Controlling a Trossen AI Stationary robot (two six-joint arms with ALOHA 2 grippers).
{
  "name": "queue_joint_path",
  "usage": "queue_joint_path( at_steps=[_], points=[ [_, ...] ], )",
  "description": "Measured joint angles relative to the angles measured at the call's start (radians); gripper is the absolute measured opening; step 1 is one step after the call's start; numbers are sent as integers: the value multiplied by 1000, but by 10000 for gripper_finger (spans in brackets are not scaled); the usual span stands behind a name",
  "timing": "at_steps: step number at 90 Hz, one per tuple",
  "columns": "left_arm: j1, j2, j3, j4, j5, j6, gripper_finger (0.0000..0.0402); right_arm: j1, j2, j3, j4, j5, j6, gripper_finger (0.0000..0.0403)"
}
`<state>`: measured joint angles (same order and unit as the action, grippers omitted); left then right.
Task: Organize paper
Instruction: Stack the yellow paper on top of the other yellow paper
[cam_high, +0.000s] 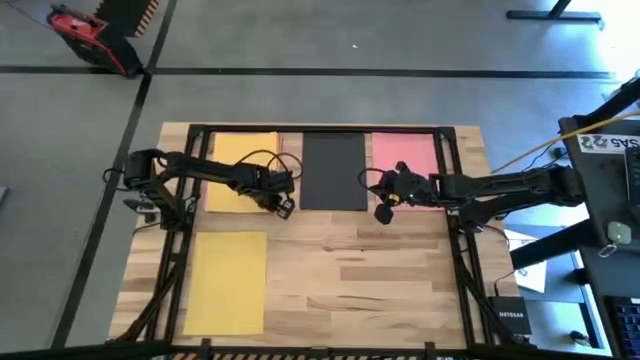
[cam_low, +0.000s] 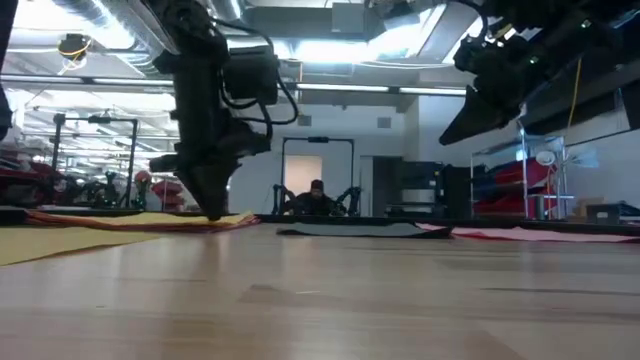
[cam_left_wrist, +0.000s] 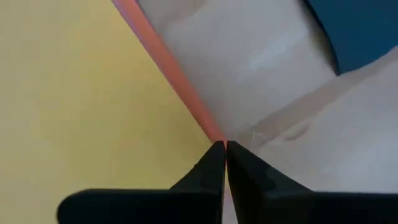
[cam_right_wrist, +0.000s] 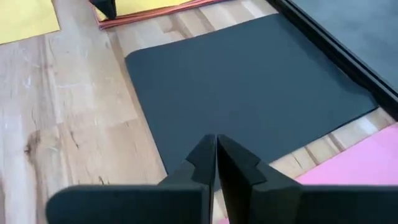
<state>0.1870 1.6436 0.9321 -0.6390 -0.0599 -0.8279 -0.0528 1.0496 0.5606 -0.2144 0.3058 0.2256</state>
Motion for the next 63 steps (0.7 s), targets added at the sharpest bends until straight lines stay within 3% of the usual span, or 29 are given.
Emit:
queue_joint_path(
  at_steps=[17,48,63],
  points=[
    [0,0,0,-10,67,-3,12,0,0,0,-1,0,-1,5],
    [1,-1,1,4,71,-10,69,0,0,0,-3,0,-1,5],
    [12,-1,1,23,83,92,74,0,0,0,-3,0,-3,5]
  ],
)
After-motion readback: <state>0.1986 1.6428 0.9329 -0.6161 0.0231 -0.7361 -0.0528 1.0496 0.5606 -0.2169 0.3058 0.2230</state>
